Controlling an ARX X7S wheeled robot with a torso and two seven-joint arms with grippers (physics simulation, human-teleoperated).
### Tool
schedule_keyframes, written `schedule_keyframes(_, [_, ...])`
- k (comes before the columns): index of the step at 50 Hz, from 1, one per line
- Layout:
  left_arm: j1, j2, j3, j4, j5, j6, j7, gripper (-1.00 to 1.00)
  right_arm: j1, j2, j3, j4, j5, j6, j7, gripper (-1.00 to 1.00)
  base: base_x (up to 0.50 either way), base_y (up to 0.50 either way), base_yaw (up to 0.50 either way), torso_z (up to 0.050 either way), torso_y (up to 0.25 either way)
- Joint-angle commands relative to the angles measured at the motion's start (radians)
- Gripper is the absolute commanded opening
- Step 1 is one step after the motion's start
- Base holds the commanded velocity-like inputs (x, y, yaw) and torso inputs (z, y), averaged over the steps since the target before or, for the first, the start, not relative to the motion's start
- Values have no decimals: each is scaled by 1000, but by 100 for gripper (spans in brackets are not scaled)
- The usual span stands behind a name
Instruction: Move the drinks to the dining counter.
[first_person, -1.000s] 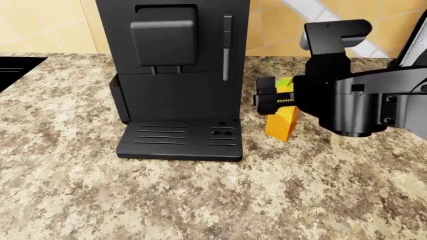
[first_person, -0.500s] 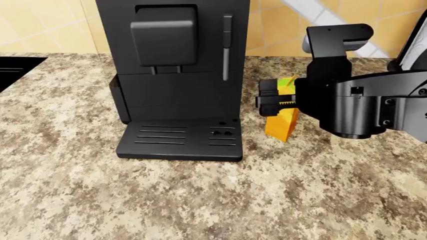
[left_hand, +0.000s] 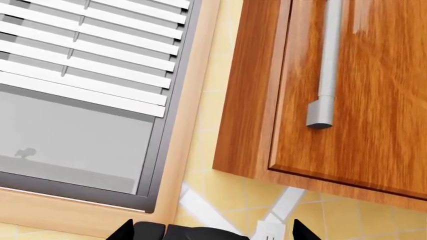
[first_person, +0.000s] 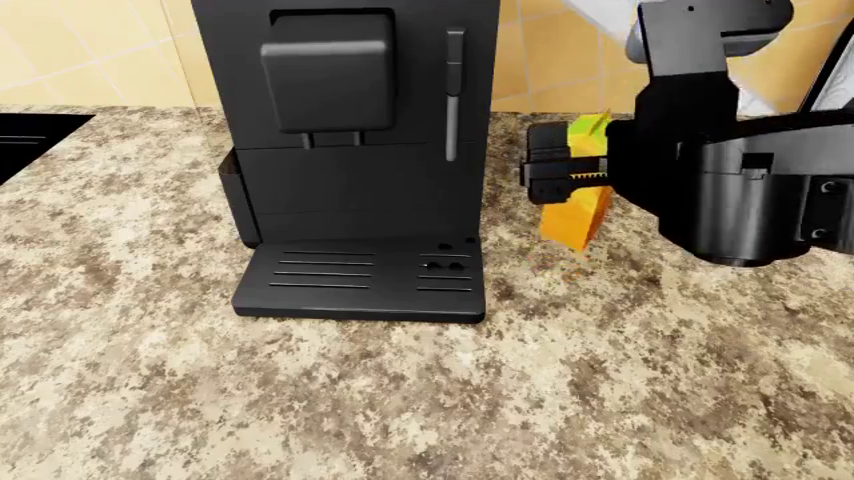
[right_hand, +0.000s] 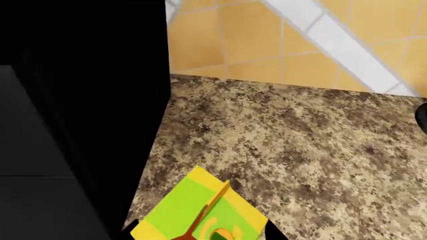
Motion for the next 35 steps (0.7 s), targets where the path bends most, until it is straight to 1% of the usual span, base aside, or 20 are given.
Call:
schedule_keyframes(1, [1, -1, -3, 3, 0, -1, -2, 100, 189, 20, 53, -72, -13, 69, 79, -100, 0, 0, 0, 0, 0])
schedule_keyframes(7, [-2, 0, -4, 2, -2, -3, -4, 100, 278, 25, 52, -85, 27, 123, 126, -100, 0, 0, 0, 0, 2])
schedule_keyframes(12, [-2, 2, -4, 1, -1, -3, -3, 100, 321, 26, 55, -85, 61, 140, 153, -100, 0, 0, 0, 0, 2])
schedule_keyframes(21, [-2, 3, -5, 1, 1, -4, -4, 100, 412, 23, 48, -91, 92, 183, 206, -100, -500, -18, 0, 0, 1])
schedule_keyframes(35, [3, 7, -4, -2, 6, -5, 0, 100, 438, 22, 41, -90, 98, 194, 212, -100, -500, -18, 0, 1, 0])
